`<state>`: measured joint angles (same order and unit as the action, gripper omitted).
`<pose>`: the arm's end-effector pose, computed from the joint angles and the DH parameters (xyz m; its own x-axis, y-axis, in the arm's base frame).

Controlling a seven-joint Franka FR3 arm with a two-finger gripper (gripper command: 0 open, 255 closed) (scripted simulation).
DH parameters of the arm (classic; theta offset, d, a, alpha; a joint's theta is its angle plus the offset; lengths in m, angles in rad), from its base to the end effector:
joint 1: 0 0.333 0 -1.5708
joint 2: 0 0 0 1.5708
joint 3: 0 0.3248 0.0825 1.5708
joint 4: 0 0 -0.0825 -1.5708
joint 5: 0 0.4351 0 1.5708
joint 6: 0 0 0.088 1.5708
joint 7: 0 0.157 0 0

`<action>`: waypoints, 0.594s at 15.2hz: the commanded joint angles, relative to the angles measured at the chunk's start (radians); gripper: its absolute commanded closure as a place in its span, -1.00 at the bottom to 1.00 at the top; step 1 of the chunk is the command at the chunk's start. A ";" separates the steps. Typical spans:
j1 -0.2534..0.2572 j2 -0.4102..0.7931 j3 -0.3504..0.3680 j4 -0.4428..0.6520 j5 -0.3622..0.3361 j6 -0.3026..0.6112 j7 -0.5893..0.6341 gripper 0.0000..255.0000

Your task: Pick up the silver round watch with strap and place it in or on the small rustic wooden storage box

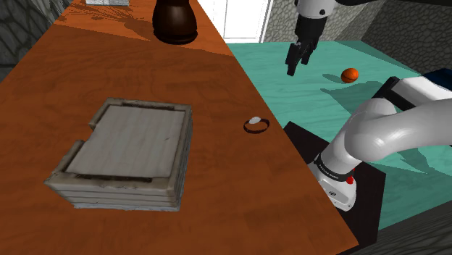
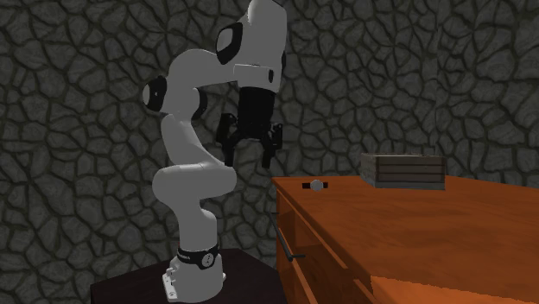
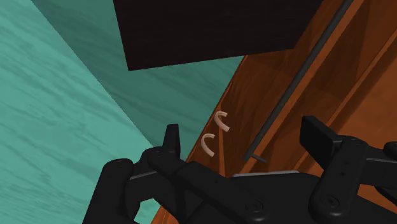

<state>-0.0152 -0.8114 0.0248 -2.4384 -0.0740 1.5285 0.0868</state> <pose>0.3325 -0.0081 0.5101 0.9919 -0.0893 -0.0900 -0.0803 -0.9918 0.0999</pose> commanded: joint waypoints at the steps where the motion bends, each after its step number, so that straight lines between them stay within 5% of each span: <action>1: 0.000 0.000 0.000 0.000 0.000 0.000 0.000 -1.00; 9: 0.179 0.092 0.066 0.030 0.118 0.059 -0.151 -1.00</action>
<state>0.1410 -0.7329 0.0828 -2.4238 0.0295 1.5893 -0.0430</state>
